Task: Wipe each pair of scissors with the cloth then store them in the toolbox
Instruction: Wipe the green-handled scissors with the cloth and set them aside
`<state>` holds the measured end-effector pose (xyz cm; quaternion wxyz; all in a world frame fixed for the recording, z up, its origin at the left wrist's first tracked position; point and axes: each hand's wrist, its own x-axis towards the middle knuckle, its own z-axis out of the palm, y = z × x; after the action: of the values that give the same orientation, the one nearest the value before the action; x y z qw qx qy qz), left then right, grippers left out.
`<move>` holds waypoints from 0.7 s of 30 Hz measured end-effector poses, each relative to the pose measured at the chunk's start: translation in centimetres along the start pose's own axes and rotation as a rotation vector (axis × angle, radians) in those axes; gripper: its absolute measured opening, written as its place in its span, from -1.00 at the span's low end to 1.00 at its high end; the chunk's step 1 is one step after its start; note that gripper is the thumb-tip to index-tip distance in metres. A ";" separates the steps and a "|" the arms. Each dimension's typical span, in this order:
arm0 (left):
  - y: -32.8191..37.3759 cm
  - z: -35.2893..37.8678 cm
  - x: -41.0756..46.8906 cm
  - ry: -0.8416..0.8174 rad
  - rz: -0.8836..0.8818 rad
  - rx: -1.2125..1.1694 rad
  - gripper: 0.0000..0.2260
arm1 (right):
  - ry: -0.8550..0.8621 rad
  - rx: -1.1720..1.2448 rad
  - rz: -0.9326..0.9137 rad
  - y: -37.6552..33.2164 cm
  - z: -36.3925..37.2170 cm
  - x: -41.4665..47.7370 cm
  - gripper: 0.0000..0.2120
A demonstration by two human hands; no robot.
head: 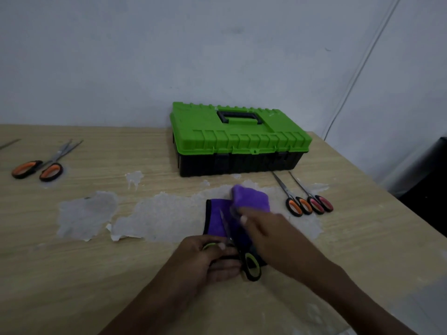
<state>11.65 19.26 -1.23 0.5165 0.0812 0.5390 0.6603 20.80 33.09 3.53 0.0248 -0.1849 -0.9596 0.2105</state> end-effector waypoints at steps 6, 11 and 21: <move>0.2 -0.1 0.2 -0.031 -0.015 -0.008 -0.82 | -0.189 -0.307 -0.140 0.2 2.8 1.6 -0.53; 0.2 0.0 0.1 -0.002 -0.017 -0.041 -0.84 | -0.226 -0.422 -0.137 0.5 2.8 4.2 -0.51; 0.0 0.2 0.0 0.003 0.013 0.033 -0.84 | -0.230 -0.490 -0.165 0.7 1.9 2.7 -0.53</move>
<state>11.82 19.38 -1.17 0.5102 0.0920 0.5499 0.6548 18.32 33.85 1.42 -0.1128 -0.0817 -0.9902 -0.0110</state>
